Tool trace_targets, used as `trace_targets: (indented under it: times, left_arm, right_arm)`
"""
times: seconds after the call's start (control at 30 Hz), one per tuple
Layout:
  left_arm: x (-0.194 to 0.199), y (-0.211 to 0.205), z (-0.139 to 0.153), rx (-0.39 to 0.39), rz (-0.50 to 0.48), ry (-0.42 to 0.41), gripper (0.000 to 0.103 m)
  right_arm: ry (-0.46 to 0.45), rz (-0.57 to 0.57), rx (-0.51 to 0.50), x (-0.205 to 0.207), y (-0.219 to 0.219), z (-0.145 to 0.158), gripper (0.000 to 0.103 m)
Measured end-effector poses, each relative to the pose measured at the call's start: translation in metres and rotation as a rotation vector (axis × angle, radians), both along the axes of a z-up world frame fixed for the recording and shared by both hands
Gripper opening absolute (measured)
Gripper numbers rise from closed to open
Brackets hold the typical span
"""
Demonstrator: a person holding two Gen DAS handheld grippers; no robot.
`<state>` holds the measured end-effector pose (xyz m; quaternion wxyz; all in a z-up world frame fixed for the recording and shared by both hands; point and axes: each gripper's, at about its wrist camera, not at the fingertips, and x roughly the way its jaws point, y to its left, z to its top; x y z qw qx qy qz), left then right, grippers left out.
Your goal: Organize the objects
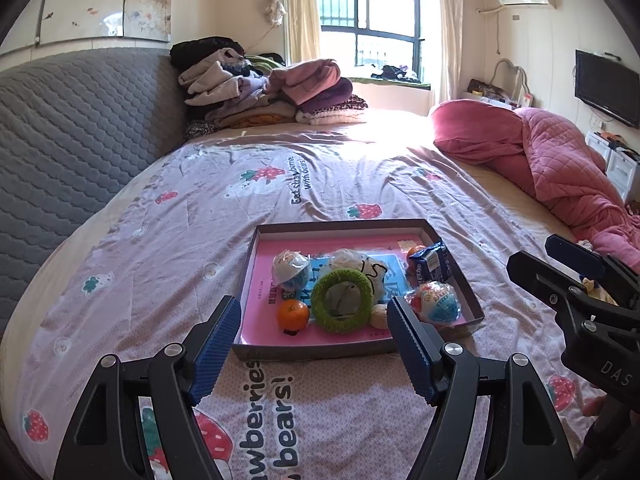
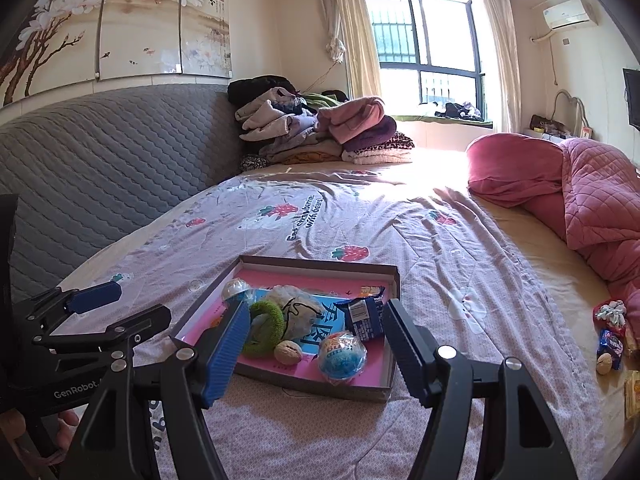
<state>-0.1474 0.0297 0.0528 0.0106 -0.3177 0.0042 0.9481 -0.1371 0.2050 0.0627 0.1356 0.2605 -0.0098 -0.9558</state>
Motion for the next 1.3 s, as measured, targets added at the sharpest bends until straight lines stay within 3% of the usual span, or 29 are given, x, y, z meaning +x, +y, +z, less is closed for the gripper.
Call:
trace_targets:
  times: [1.3]
  left_arm:
    - [0.039, -0.009, -0.014, -0.024, 0.022, -0.031, 0.077]
  right_arm:
    - [-0.044, -0.021, 0.057, 0.04, -0.021, -0.019, 0.068]
